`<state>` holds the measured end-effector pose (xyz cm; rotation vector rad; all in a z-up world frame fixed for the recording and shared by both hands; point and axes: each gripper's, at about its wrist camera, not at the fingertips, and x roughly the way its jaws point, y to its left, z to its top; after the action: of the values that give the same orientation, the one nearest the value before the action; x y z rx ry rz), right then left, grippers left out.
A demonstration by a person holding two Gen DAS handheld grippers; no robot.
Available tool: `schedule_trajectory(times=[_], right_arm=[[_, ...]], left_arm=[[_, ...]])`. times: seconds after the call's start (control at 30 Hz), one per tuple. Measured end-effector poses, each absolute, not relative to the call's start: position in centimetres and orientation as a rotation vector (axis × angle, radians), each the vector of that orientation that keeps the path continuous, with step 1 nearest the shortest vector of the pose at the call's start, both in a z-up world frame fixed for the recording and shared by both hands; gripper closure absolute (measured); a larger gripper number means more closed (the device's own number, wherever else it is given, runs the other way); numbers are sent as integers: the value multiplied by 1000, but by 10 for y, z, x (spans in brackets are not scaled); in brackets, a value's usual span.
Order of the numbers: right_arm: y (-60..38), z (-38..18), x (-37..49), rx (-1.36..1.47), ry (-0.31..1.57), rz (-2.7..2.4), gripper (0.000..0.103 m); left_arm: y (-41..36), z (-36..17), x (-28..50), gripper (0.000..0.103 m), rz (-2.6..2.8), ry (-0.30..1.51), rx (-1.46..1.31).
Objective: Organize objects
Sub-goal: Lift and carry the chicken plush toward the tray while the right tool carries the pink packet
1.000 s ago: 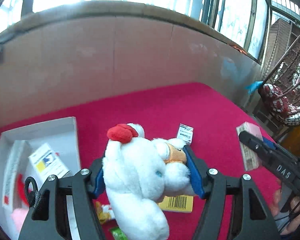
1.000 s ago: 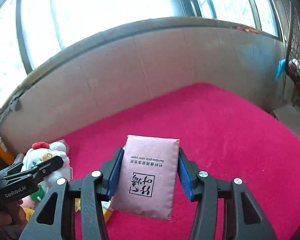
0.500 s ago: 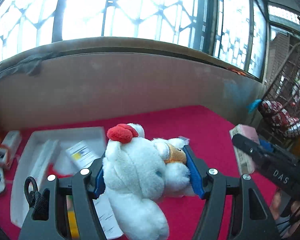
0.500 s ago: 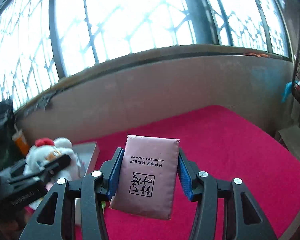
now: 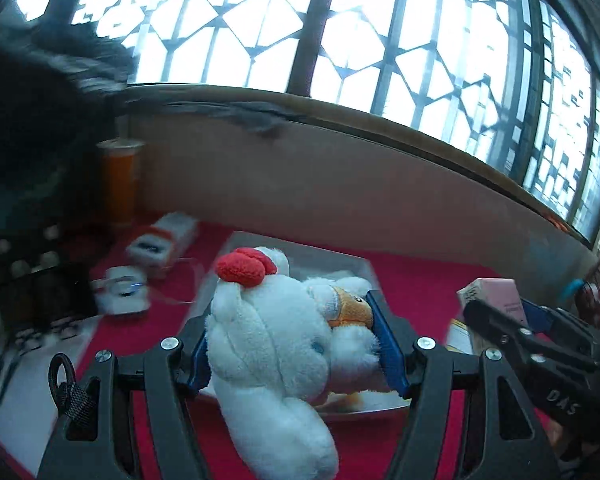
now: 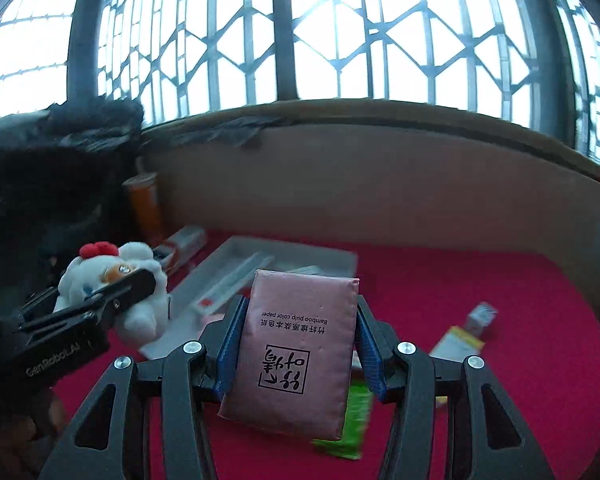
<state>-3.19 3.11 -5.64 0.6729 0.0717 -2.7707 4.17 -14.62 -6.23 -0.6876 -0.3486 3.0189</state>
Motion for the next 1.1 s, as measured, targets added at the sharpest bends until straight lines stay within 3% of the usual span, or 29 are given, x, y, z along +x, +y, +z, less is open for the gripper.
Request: schedule_trajectory(times=[0.13, 0.3, 0.4, 0.57, 0.73, 0.93, 1.1], right_arm=[[-14, -41, -27, 589, 110, -2696, 48], [-65, -79, -20, 695, 201, -2563, 48], [-65, -75, -19, 686, 178, -2554, 48], [-36, -49, -6, 522, 86, -2626, 48], [16, -68, -7, 599, -20, -2725, 48], [112, -45, 2, 487, -231, -2908, 48], [184, -69, 6, 531, -390, -3022, 48]], left_arm=[[-198, -53, 71, 37, 3138, -431, -616], [-240, -78, 97, 37, 3224, -547, -676], [-252, -84, 100, 37, 3222, -599, -728], [-229, -61, 100, 37, 3253, -475, -620], [-172, -62, 77, 37, 3168, -301, -643], [-90, -26, 48, 37, 3051, -113, -523], [-25, -34, 30, 37, 2938, 24, -580]])
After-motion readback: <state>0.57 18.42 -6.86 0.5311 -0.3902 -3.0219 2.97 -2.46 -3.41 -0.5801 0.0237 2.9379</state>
